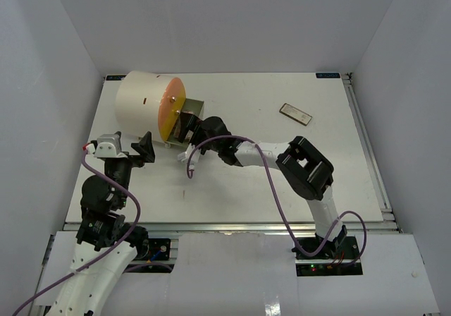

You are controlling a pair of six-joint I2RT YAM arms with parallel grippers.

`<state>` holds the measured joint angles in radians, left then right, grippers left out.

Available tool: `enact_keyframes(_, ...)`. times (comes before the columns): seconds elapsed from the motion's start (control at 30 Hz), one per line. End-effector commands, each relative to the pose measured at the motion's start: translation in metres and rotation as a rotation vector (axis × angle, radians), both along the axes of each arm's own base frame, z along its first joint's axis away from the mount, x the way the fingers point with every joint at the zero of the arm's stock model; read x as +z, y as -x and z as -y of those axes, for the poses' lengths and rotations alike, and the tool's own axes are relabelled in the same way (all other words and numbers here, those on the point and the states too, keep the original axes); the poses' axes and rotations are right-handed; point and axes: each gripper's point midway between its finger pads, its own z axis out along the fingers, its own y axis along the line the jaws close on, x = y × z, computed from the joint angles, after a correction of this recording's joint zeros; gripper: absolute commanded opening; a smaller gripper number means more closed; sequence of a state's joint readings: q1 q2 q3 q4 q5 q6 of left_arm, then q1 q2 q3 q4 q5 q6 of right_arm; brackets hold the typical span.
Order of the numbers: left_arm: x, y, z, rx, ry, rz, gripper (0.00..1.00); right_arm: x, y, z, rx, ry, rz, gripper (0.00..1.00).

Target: Organize the makeup

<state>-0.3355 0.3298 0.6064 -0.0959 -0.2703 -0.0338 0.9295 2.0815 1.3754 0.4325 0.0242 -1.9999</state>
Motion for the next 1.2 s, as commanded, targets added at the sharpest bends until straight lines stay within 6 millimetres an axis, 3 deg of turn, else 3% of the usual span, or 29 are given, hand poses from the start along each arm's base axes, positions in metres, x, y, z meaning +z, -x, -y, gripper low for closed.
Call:
enact_keyframes(0.0, -0.004, -0.003, 0.0, 0.004, -0.004, -0.008, 0.98, 0.069, -0.006, 0.021, -0.071, -0.101, 0.041, 0.95)
enact_keyframes(0.07, -0.005, -0.003, 0.001, -0.003, -0.005, -0.009, 0.98, 0.088, -0.013, 0.043, -0.164, -0.167, -0.04, 0.95)
enact_keyframes(0.13, -0.005, -0.004, 0.003, -0.011, -0.008, -0.011, 0.98, 0.085, -0.019, 0.074, -0.271, -0.181, -0.172, 0.94)
enact_keyframes(0.4, -0.009, -0.006, 0.015, -0.072, -0.024, -0.024, 0.98, 0.025, -0.035, 0.224, -0.788, -0.376, -0.916, 0.9)
enact_keyframes(0.47, -0.01, -0.008, 0.018, -0.083, -0.026, -0.031, 0.98, 0.027, -0.048, 0.25, -0.881, -0.494, -1.073, 0.9)
enact_keyframes(0.5, -0.011, -0.009, 0.019, -0.089, -0.027, -0.036, 0.98, 0.013, -0.053, 0.272, -0.976, -0.55, -1.188, 0.9)
enact_keyframes(0.57, -0.014, -0.01, 0.021, -0.095, -0.032, -0.048, 0.98, 0.014, -0.066, 0.314, -1.075, -0.675, -1.355, 0.9)
enact_keyframes(0.73, -0.02, -0.015, 0.024, -0.102, -0.04, -0.078, 0.98, -0.015, -0.097, 0.368, -1.225, -0.73, -1.411, 0.9)
enact_keyframes(0.87, -0.022, -0.017, 0.024, -0.1, -0.042, -0.087, 0.98, -0.04, -0.119, 0.397, -1.317, -0.608, -1.342, 0.9)
enact_keyframes(1.17, -0.027, -0.02, 0.026, -0.109, -0.05, -0.103, 0.98, -0.08, -0.136, 0.417, -1.349, -0.464, -1.317, 0.9)
